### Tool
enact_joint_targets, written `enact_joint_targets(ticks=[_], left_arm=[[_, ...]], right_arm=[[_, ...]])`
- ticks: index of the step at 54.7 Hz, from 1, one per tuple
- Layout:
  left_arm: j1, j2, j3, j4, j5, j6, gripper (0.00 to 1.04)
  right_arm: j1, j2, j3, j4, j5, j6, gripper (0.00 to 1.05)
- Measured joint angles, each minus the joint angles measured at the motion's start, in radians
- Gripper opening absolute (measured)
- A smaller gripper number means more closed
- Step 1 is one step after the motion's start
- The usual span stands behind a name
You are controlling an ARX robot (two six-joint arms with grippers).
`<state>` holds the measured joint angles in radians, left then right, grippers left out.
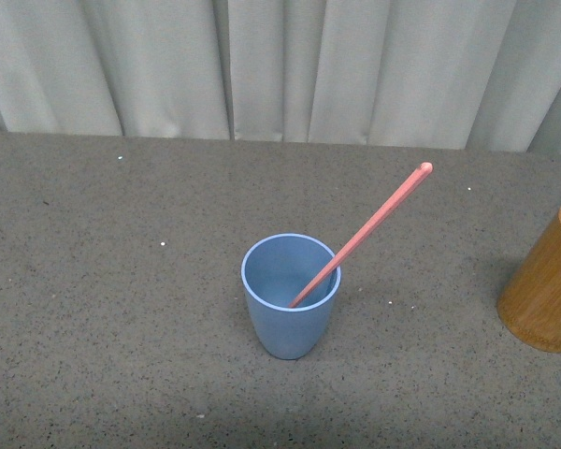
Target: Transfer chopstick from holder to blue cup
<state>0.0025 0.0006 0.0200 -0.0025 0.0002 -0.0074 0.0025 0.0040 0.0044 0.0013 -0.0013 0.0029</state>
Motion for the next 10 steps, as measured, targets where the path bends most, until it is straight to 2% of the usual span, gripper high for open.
enact_joint_targets(ticks=[10], left_arm=[[0.0,0.0,0.0,0.0,0.0,0.0,0.98]], right_arm=[[0.0,0.0,0.0,0.0,0.0,0.0,0.95]])
